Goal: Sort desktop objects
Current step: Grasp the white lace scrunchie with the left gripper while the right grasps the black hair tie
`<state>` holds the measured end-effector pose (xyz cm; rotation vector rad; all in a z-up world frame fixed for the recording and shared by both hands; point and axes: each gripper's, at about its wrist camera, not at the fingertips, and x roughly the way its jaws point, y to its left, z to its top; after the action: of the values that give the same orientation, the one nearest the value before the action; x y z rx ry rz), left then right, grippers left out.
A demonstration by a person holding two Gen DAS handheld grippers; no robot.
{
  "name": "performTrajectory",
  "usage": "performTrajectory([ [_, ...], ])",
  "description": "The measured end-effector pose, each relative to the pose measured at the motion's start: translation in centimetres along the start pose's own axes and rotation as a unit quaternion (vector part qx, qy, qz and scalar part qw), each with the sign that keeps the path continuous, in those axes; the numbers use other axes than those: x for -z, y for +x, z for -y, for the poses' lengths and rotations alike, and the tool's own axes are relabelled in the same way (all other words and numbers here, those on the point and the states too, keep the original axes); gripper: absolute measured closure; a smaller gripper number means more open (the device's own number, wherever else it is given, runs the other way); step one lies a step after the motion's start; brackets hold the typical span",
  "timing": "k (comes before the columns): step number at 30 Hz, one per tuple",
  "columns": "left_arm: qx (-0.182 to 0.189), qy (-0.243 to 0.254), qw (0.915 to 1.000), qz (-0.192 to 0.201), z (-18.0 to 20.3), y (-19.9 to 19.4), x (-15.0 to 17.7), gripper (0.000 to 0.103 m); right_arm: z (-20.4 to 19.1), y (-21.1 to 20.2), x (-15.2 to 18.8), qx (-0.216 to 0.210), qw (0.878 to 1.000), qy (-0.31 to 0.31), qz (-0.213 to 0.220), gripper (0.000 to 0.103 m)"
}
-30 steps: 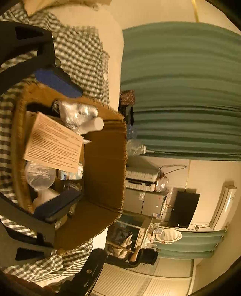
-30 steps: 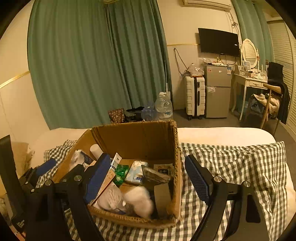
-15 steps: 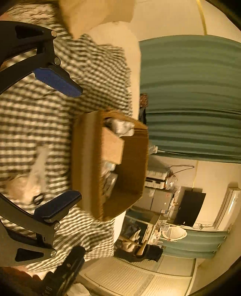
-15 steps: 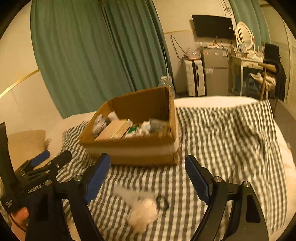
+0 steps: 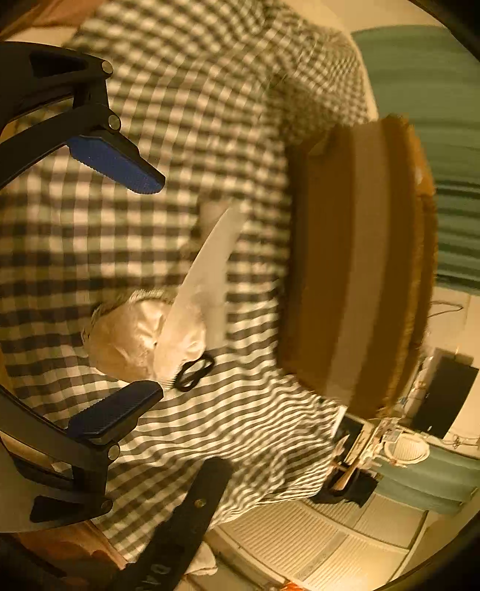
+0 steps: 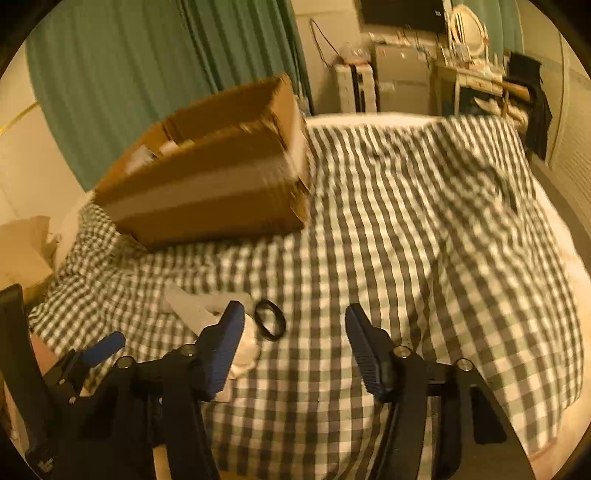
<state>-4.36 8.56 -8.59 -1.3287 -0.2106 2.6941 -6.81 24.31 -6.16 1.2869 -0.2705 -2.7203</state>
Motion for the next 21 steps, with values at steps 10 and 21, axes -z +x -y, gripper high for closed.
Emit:
performTrajectory([
  [10, 0.049, 0.075, 0.9945, -0.055, 2.4, 4.2, 1.4, 0.057, 0.5, 2.6, -0.3, -0.018, 0.999, 0.013, -0.026, 0.048],
  [21, 0.028, 0.052, 0.9983, -0.002, -1.4, 0.3, -0.6, 0.088, -0.7, 6.8, 0.0, -0.019, 0.997, 0.001, -0.080, 0.057],
])
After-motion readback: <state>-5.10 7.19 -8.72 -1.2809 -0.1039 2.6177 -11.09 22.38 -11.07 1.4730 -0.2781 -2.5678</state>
